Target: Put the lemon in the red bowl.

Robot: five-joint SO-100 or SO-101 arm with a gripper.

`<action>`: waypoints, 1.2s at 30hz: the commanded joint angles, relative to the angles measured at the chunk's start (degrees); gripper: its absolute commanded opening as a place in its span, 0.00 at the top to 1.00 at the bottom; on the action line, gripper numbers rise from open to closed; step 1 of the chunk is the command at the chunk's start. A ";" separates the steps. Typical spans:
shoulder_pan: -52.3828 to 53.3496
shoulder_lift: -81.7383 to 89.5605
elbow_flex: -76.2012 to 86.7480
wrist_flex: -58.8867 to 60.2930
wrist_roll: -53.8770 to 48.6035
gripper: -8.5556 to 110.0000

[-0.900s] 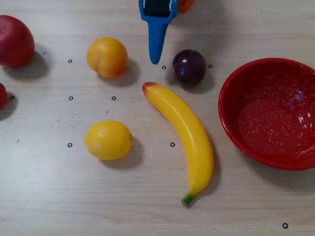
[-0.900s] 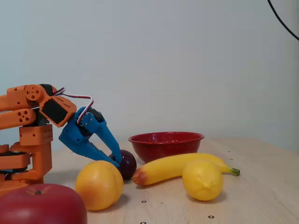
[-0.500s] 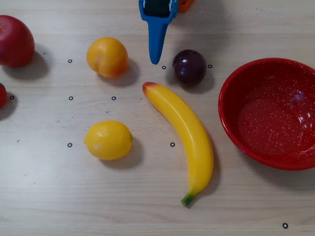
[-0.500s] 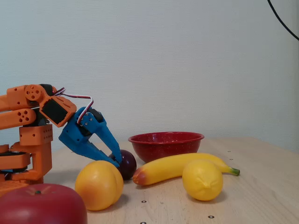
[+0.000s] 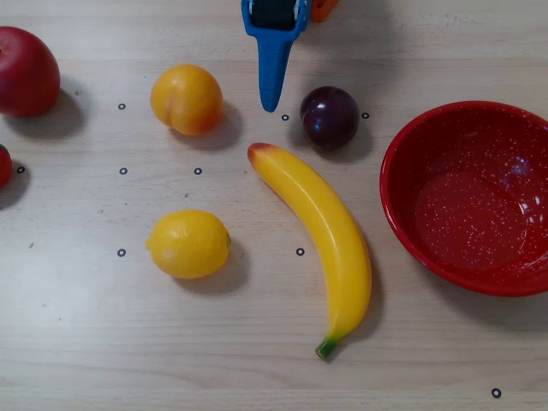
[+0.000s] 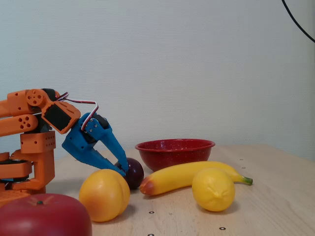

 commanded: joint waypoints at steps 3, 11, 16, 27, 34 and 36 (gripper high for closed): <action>4.04 0.79 0.44 -0.70 2.90 0.93; 1.41 0.79 0.44 -0.79 -1.58 0.93; 1.85 0.62 0.18 -0.79 -1.58 0.93; 2.20 -12.13 -17.93 5.54 -0.18 0.93; 0.35 -21.71 -33.13 12.30 1.05 0.93; -0.26 -25.14 -38.23 15.03 1.41 0.93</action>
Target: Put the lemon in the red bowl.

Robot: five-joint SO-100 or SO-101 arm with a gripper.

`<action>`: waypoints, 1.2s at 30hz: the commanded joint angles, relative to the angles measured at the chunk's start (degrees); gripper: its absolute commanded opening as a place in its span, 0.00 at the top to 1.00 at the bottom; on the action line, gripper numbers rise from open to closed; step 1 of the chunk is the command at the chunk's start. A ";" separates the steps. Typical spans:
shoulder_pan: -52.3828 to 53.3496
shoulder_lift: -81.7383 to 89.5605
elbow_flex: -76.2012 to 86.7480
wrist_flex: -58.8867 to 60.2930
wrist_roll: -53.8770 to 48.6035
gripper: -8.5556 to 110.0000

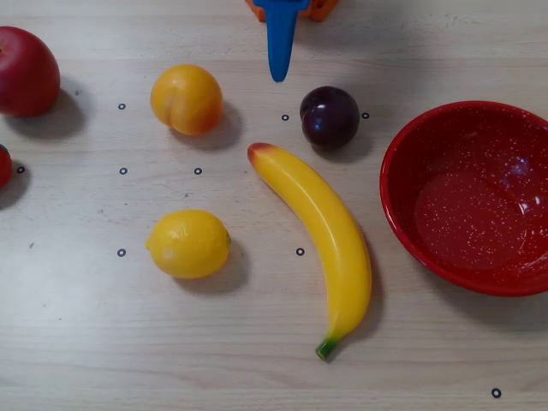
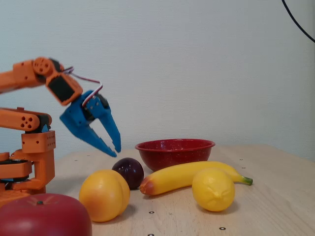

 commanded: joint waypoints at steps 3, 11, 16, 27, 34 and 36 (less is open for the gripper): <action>-3.52 -9.23 -17.05 5.98 5.19 0.93; -9.05 -28.48 -35.60 11.16 10.99 0.93; -12.30 -42.63 -49.48 14.41 11.16 0.93; -15.38 -74.18 -84.29 26.37 13.54 0.93; -15.91 -85.61 -97.82 29.53 16.08 0.90; -15.91 -87.89 -100.20 30.67 18.28 0.87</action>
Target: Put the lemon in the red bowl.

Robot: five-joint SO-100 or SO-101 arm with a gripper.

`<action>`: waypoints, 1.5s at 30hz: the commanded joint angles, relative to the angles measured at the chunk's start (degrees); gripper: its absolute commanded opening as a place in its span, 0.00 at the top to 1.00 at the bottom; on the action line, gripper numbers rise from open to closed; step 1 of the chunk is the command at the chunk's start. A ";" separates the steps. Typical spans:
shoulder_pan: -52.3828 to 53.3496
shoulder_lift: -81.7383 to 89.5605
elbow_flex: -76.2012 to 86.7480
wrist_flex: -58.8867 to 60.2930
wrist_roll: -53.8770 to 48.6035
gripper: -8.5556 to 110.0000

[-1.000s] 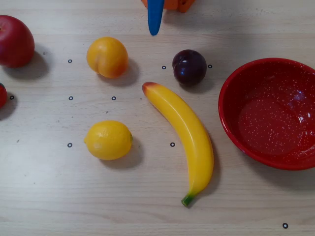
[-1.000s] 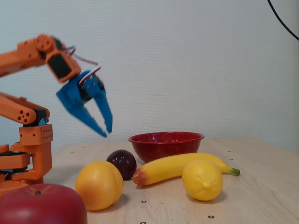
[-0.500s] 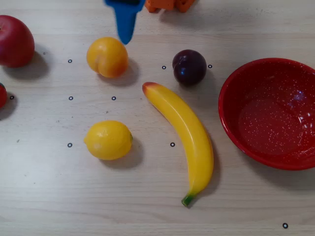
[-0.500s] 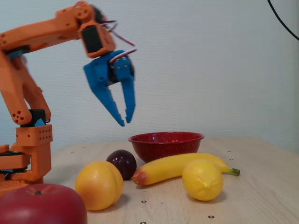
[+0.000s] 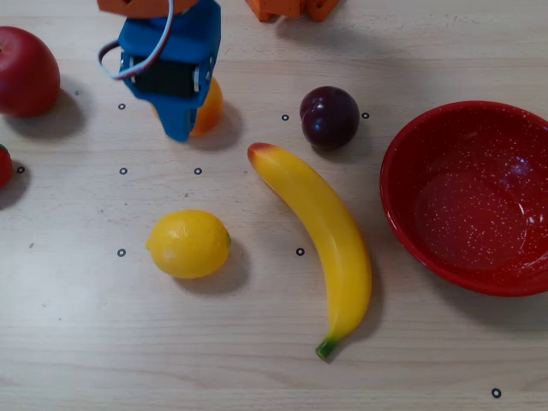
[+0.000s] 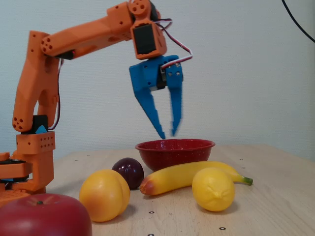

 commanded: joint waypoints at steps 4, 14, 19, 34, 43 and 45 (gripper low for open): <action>-2.11 -1.49 -9.32 3.34 5.27 0.74; -2.55 -8.09 -11.16 4.75 3.87 0.42; -1.93 -11.60 -11.34 2.55 4.66 0.35; 0.09 -27.77 -26.02 2.64 5.89 0.29; 0.79 -31.99 -27.25 0.70 5.80 0.29; 0.97 -32.96 -27.60 0.26 5.71 0.29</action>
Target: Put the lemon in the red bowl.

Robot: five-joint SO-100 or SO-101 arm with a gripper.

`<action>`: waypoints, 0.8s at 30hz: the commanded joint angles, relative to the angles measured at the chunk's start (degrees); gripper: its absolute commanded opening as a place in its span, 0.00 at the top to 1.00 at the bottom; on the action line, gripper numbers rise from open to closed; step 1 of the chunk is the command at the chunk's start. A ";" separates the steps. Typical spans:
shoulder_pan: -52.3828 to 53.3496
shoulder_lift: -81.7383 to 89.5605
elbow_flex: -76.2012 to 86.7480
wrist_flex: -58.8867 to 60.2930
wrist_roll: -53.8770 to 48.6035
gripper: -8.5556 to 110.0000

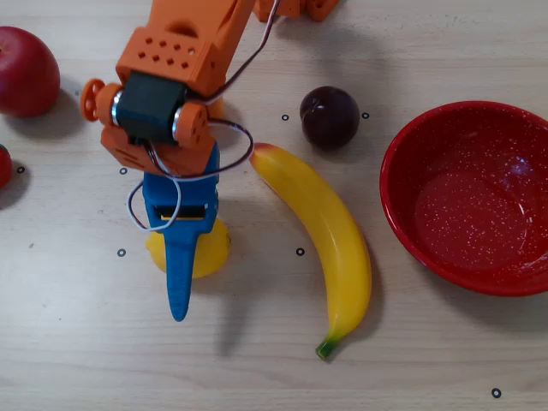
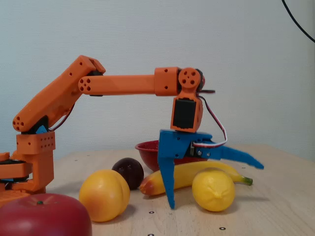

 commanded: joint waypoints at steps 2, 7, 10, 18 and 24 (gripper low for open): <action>0.97 2.81 -7.03 -1.32 1.58 0.29; 1.41 0.09 -9.58 -1.49 1.67 0.29; 1.76 -0.62 -9.76 -1.93 1.76 0.29; 2.72 -2.55 -11.07 -2.20 1.76 0.29; 2.90 -2.72 -11.25 -2.20 1.67 0.30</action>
